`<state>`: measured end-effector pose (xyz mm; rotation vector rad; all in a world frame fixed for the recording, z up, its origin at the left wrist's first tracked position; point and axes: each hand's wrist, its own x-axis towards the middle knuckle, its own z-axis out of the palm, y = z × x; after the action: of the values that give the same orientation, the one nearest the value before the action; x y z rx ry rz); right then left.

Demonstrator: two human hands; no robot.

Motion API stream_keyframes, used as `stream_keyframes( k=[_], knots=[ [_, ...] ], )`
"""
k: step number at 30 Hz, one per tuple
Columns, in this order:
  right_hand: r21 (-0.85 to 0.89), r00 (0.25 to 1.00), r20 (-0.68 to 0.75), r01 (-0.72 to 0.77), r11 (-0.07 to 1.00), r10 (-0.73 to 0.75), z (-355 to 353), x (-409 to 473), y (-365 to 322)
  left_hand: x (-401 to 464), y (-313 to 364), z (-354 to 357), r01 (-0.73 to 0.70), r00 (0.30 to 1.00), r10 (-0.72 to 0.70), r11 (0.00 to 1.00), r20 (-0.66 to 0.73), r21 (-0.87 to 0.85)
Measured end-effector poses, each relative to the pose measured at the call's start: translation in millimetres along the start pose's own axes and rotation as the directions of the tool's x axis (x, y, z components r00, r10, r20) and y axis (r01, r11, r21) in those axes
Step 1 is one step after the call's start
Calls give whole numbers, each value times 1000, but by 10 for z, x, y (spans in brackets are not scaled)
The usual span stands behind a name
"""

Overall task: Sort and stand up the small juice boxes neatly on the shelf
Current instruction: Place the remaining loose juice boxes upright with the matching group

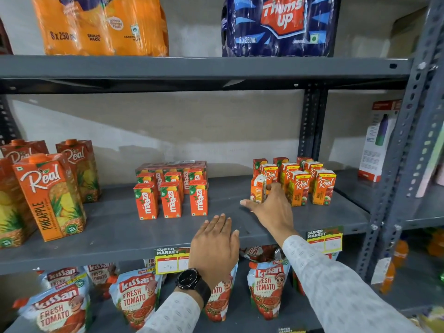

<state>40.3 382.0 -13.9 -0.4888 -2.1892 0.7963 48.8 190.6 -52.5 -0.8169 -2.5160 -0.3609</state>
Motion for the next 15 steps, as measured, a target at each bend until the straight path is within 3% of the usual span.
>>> stream_keyframes(
  k=[7, 15],
  knots=[
    [26, 998, 59, -20, 999, 19, -20, 49, 68, 12, -21, 32, 0, 1000, 1, 1000, -26, 4],
    [112, 1000, 26, 3, 994, -6, -20, 5, 58, 3, -27, 38, -16, 999, 16, 1000, -37, 9]
  ],
)
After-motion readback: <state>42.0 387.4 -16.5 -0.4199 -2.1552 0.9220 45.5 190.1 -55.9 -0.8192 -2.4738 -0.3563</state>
